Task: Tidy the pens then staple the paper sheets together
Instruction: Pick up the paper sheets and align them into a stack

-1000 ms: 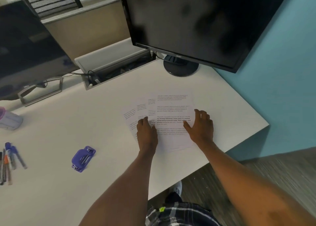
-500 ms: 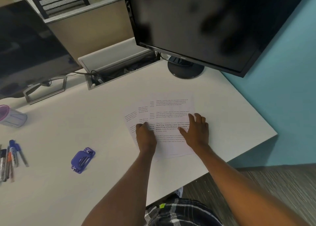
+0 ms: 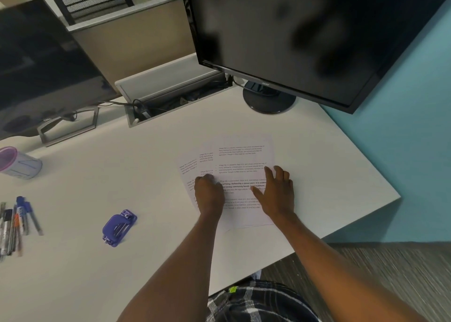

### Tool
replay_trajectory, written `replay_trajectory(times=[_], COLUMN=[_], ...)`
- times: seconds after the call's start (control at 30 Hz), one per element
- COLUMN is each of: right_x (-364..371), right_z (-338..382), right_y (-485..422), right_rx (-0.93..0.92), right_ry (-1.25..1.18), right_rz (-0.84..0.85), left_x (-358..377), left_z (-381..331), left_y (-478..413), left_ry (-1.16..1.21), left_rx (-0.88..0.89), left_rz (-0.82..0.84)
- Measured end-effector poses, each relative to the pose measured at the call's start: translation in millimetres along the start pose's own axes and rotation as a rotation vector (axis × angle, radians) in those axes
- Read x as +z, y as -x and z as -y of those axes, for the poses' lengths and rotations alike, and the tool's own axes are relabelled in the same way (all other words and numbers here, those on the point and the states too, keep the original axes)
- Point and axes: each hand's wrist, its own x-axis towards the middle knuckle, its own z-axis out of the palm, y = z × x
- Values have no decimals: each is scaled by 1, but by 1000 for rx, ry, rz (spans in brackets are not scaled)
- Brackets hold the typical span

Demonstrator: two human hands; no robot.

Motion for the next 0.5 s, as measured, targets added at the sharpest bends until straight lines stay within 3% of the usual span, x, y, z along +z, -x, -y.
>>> replay_trajectory(times=[0.5], right_x=[-1], right_z=[2], right_y=[1], right_rx=[7], right_ry=[10], right_rz=[7], left_x=[5], left_z=[-18], left_y=[1], left_ry=[131], left_rx=[-194], left_rz=[-57])
